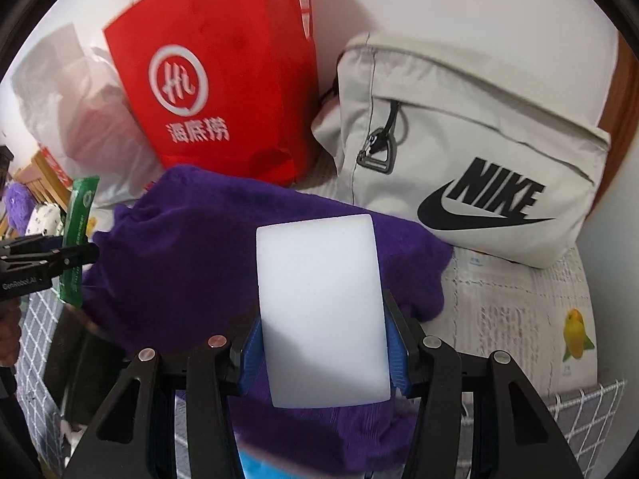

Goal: Organize soft objects
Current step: 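Release the green packet onto the purple towel with the left tool while the right tool drops the sponge there, then grasp the light-green tea bag with the left tool while the right tool reaches for the white mesh bag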

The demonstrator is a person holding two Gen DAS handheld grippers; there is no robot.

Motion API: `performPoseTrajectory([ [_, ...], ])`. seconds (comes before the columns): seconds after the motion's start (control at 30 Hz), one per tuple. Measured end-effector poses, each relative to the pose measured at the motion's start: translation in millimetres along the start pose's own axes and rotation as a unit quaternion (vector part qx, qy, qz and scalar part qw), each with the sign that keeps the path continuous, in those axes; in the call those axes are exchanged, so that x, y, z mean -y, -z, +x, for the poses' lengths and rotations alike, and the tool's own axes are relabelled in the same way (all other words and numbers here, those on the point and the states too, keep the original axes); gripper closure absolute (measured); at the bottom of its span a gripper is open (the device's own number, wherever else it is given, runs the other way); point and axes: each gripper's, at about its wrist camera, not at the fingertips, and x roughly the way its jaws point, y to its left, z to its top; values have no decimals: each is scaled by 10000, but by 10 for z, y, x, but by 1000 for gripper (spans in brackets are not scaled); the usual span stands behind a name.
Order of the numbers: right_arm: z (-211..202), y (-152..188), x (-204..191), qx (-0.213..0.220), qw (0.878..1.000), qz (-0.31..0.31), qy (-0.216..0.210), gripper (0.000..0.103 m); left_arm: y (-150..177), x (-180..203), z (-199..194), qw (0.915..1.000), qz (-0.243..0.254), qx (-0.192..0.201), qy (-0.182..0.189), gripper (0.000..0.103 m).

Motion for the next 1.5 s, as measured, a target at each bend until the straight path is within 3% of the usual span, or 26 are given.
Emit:
performPoseTrajectory([
  [0.17, 278, -82, 24, -370, 9993, -70, 54, 52, -132, 3, 225, 9993, 21, -292, 249, 60],
  [0.5, 616, -105, 33, -882, 9960, -140, 79, 52, -326, 131, 595, 9979, 265, -596, -33, 60],
  [0.73, 682, -82, 68, -999, 9950, -67, 21, 51, -367, 196, 760, 9969, 305, -716, -110, 60],
  [0.8, 694, -82, 75, -990, 9951, -61, 34, 47, -375, 222, 787, 9969, 320, -712, -136, 55],
  [0.87, 694, -77, 78, -995, 9950, -61, -17, 42, -406, 270, 795, 9974, 337, -592, -231, 28],
  [0.9, 682, -72, 71, -993, 9950, -73, -65, 38, -404, 278, 778, 9976, 352, -520, -303, 22],
  [0.97, 652, -49, 103, -944, 9955, -93, -45, 32, -380, 277, 742, 9979, 327, -479, -281, 21],
  [1.27, 247, 40, 21, -664, 9978, -75, 6, 31, -280, 102, 311, 9984, 188, -281, -455, 21],
  [1.5, -384, 206, -22, -269, 9996, 23, -10, 31, 166, 21, -342, 9988, 39, -66, -476, 21],
])
